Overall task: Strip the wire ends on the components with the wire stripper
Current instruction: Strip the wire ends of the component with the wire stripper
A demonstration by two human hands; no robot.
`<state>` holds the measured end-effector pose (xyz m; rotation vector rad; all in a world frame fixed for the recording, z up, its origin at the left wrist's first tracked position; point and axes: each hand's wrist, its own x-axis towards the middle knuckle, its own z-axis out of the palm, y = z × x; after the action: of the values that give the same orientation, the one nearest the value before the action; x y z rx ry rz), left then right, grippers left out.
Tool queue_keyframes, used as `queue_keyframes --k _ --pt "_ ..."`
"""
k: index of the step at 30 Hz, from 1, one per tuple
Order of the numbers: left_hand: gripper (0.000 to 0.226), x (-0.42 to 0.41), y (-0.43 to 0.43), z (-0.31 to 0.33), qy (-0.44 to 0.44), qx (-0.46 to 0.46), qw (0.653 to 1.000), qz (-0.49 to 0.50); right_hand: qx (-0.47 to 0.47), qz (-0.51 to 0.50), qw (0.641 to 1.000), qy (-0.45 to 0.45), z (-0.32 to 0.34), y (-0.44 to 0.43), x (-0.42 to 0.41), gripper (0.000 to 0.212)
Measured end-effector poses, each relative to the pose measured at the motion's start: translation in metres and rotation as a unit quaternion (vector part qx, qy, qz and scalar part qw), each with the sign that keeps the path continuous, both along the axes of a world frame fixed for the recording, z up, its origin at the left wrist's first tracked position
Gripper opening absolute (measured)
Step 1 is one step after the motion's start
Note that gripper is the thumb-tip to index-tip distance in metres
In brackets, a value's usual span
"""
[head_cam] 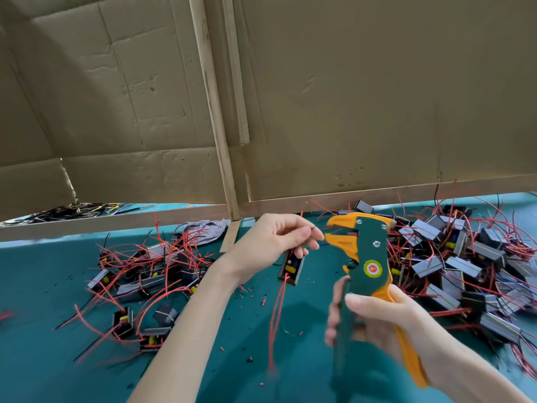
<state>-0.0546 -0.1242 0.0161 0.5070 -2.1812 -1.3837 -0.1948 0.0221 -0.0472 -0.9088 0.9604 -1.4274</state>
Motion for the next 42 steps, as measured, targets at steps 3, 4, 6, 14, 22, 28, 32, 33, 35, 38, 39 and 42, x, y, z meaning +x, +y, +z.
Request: queue_keyframes --k 3,4,6,14,22,28,32,33,35,38,39,42 --pt "0.028 0.003 -0.004 0.003 0.043 0.002 0.998 0.040 -0.020 0.008 0.999 -0.038 0.003 -0.004 -0.007 0.030" --pt "0.030 0.004 -0.006 0.004 0.054 0.008 0.997 0.048 -0.024 0.002 0.999 -0.039 0.002 -0.005 -0.009 0.029" --pt "0.032 0.005 -0.005 0.005 0.062 0.013 0.997 0.054 -0.023 -0.020 0.999 -0.040 0.002 -0.007 -0.013 0.023" --pt "0.019 0.001 0.004 0.008 0.045 0.005 0.997 0.068 0.004 -0.033 0.999 -0.043 0.002 -0.008 -0.014 0.014" --pt "0.006 0.002 0.007 0.014 0.008 -0.082 0.995 0.060 -0.005 0.016 0.999 -0.027 0.004 -0.006 -0.014 0.028" --pt "0.007 0.000 0.015 0.017 0.000 -0.109 0.993 0.048 -0.016 0.035 0.999 -0.014 0.003 -0.005 -0.015 0.029" --pt "0.005 0.002 0.017 0.021 -0.021 -0.138 0.989 0.049 -0.017 0.044 0.999 -0.002 0.004 -0.005 -0.014 0.028" --pt "0.005 0.003 0.017 0.022 -0.026 -0.141 0.988 0.048 -0.015 0.045 0.999 0.000 0.004 -0.004 -0.014 0.027" --pt "0.005 0.004 0.018 0.023 -0.033 -0.148 0.987 0.050 -0.012 0.045 0.999 0.001 0.005 -0.003 -0.013 0.028" --pt "0.005 0.007 0.016 0.025 -0.036 -0.141 0.988 0.043 -0.004 0.035 0.999 0.005 0.006 -0.001 -0.011 0.033" --pt "0.005 0.008 0.015 0.025 -0.035 -0.135 0.990 0.037 -0.003 0.034 0.999 0.009 0.007 -0.001 -0.011 0.034" --pt "0.004 0.011 0.012 0.027 -0.040 -0.129 0.991 0.019 0.009 0.025 0.999 0.037 0.008 0.002 -0.010 0.034"
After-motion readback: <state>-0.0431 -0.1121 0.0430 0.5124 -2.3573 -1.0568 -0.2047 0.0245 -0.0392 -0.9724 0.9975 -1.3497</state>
